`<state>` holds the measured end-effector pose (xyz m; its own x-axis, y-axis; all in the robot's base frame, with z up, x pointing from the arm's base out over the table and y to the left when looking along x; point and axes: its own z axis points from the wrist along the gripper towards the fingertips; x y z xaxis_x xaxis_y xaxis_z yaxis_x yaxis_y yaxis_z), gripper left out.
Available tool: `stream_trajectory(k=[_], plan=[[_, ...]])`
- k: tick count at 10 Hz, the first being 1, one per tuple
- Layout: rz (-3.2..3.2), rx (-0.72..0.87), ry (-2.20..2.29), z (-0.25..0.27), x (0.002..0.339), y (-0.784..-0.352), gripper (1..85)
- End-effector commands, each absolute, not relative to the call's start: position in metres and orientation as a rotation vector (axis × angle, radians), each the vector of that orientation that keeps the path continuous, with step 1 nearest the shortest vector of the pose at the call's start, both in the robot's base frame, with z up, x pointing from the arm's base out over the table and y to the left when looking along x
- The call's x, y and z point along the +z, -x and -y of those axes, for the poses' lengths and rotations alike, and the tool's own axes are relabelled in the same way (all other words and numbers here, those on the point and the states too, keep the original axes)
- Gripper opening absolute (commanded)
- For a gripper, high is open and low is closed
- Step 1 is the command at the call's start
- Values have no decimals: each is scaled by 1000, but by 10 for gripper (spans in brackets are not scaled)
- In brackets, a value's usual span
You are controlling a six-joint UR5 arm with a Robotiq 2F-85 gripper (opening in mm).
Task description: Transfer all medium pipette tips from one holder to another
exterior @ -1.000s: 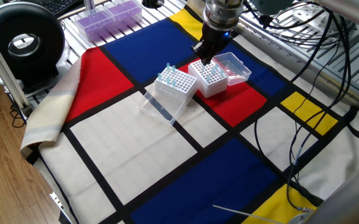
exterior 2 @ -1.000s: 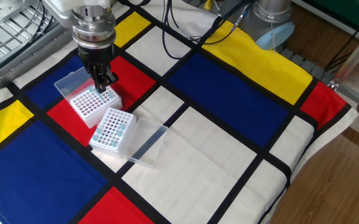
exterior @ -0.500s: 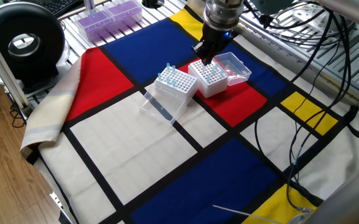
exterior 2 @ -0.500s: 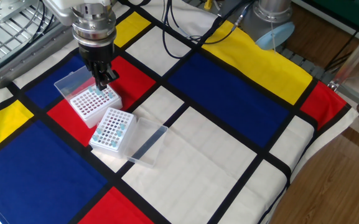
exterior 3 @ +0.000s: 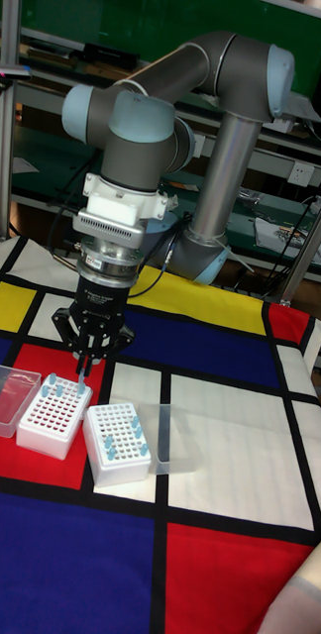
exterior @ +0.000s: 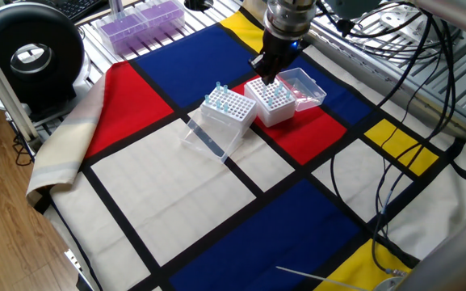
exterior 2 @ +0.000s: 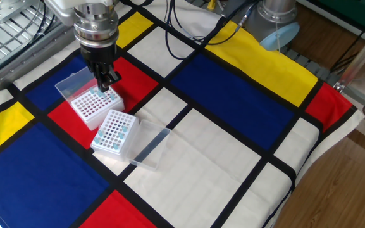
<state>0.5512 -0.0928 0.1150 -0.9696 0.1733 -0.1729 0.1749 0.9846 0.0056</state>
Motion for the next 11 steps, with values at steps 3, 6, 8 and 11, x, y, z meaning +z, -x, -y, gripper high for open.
stream_trajectory(k=[3, 6, 8, 11], plan=[[-2941, 2, -263, 92, 109, -557, 10], [-2935, 11, -252, 91, 105, -560, 10], [-2942, 48, -223, 85, 101, -560, 10], [-2955, 46, -163, 86, 98, -558, 90]])
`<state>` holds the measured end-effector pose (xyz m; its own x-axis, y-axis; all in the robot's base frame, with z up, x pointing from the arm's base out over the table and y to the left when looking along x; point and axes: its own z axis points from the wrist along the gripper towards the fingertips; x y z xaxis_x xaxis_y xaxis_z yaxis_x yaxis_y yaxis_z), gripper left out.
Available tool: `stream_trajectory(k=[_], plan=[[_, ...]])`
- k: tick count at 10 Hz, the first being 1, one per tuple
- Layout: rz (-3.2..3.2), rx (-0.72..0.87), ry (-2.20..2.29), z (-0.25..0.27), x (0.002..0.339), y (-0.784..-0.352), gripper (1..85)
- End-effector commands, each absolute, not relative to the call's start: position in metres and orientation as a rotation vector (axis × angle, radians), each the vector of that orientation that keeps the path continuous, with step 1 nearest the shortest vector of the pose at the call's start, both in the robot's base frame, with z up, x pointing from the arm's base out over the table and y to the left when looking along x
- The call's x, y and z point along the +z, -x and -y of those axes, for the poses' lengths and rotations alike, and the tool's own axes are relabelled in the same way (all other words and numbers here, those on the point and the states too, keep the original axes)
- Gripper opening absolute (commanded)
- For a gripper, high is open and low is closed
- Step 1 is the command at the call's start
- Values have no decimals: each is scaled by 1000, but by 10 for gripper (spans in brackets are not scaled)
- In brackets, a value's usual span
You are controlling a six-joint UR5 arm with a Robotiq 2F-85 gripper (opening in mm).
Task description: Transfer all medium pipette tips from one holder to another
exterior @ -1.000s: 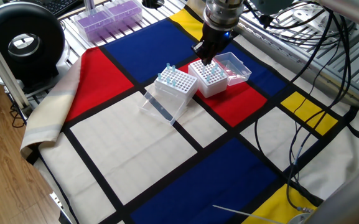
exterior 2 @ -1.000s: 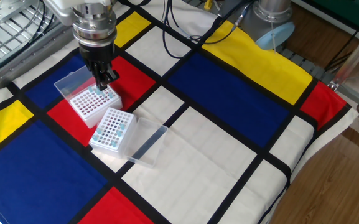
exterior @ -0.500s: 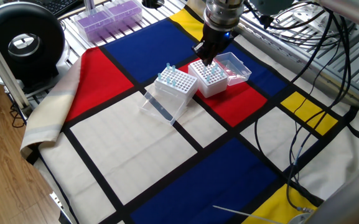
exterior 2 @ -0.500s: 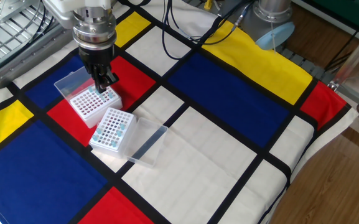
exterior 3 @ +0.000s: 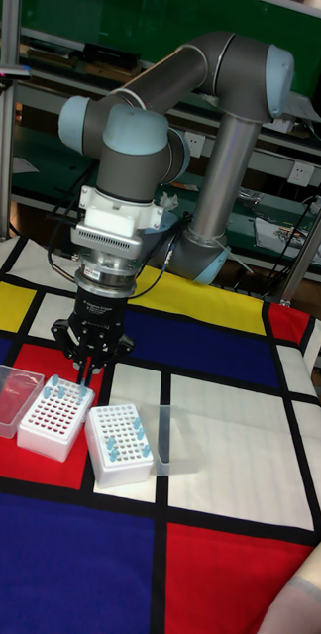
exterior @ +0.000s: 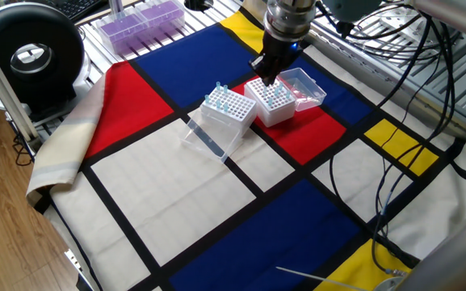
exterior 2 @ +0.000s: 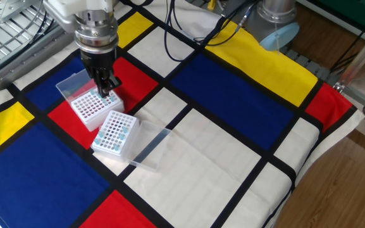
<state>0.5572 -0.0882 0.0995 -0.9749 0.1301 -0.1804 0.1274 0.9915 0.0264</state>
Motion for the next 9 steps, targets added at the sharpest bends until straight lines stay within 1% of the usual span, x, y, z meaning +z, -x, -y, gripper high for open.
stream_trajectory(k=[1, 5, 9], plan=[[-2970, 34, -140, 88, 97, -554, 120], [-2988, 30, -104, 89, 97, -549, 183], [-2998, 32, -77, 90, 97, -546, 217]])
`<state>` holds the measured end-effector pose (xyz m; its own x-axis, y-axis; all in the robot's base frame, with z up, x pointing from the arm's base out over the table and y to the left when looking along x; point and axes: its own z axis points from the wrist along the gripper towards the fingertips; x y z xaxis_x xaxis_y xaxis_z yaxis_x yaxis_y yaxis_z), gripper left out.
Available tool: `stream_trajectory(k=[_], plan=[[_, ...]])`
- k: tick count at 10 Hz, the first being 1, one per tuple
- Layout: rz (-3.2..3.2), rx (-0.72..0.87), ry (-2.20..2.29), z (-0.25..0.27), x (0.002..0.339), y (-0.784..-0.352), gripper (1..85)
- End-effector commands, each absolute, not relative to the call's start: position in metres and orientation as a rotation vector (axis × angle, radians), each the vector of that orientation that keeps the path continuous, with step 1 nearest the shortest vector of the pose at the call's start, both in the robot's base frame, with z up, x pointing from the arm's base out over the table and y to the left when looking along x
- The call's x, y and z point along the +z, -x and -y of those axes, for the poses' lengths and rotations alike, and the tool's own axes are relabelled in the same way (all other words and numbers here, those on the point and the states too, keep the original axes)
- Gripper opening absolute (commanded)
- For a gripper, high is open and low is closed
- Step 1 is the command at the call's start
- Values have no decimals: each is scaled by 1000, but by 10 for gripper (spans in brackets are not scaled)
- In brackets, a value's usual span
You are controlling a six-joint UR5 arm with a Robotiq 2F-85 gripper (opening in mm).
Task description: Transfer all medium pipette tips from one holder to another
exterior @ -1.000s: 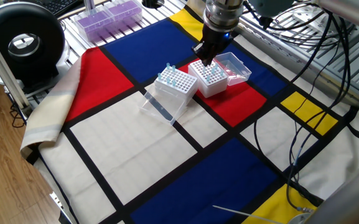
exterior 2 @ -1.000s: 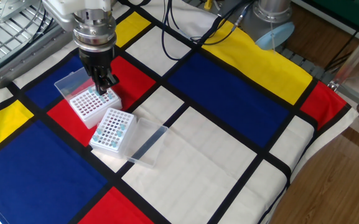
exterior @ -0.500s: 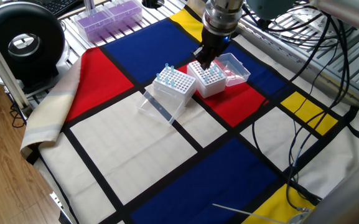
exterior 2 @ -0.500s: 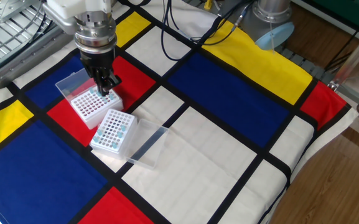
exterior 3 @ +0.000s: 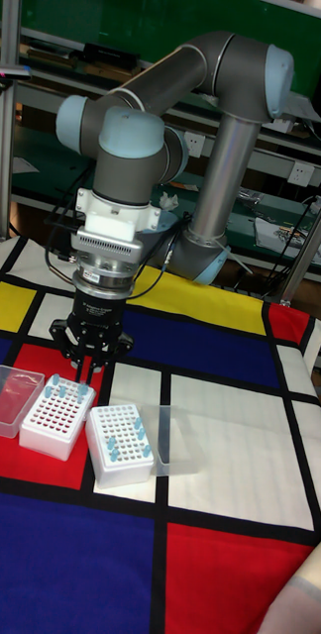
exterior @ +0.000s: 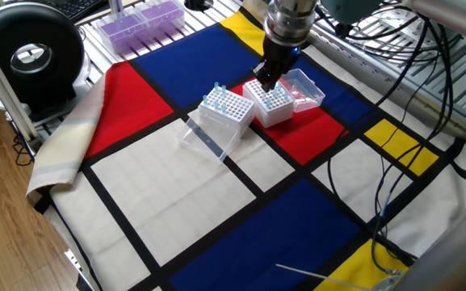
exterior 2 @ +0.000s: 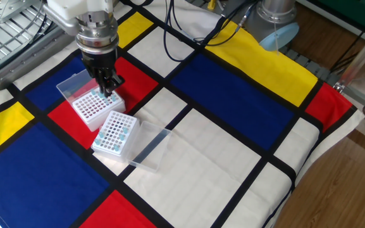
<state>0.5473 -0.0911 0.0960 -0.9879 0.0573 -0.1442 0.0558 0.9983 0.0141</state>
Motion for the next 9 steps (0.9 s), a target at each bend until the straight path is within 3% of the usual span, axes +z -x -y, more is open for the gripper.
stream_trajectory(k=[1, 2, 4, 9], plan=[[-2998, 30, -77, 91, 97, -546, 217], [-3001, 31, -95, 90, 97, -546, 217], [-2992, -8, -179, 90, 101, -554, 10], [-2946, -33, -236, 83, 93, -579, 10]])
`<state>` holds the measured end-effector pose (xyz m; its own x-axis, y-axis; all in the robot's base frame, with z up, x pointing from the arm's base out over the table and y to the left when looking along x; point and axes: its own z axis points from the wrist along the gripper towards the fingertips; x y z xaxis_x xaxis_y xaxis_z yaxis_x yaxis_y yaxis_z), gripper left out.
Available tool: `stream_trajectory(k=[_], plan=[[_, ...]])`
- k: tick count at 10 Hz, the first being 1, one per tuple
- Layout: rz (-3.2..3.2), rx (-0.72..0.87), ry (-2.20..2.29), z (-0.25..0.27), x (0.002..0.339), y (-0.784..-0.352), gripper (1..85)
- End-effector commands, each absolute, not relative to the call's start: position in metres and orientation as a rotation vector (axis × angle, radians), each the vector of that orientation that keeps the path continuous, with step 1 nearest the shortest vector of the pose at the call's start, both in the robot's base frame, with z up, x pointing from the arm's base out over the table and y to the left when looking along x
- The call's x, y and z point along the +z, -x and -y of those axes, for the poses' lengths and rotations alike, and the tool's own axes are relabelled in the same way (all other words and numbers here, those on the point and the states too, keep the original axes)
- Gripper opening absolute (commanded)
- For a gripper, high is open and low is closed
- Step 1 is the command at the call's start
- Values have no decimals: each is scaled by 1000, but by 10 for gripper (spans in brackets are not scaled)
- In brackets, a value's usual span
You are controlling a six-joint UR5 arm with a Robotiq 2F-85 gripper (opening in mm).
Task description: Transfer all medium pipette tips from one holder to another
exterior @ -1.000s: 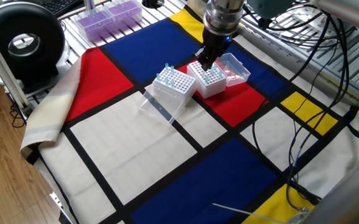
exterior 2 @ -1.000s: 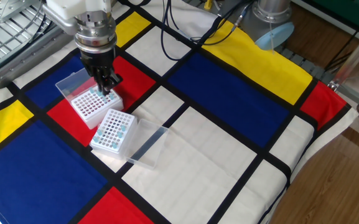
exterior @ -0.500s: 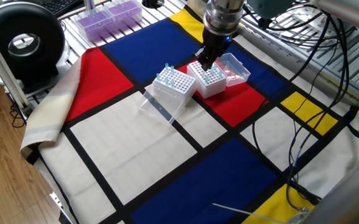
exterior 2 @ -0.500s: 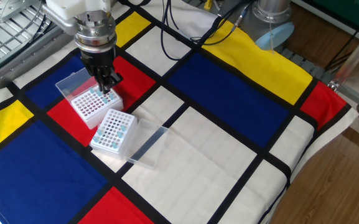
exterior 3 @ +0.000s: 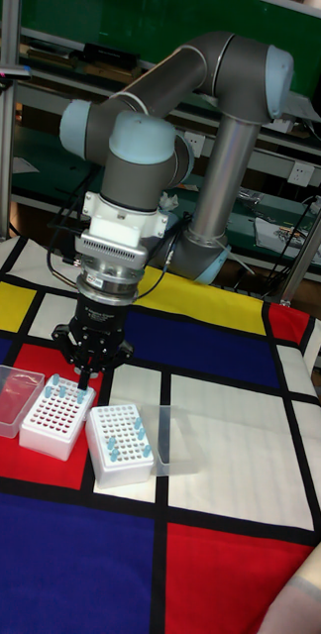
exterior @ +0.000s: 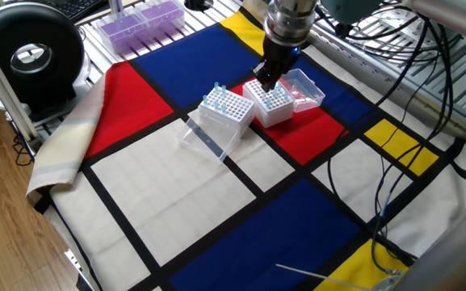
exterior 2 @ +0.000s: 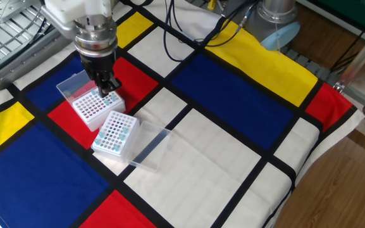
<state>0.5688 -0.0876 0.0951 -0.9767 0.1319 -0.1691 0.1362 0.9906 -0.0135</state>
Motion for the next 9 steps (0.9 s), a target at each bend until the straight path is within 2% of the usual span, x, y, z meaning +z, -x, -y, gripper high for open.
stream_trajectory(k=[1, 4, 9], plan=[[-2951, -48, -249, 79, 93, -581, 10], [-2936, -53, -276, 56, 78, -593, 10], [-2905, -27, -231, 53, 67, -610, 10]])
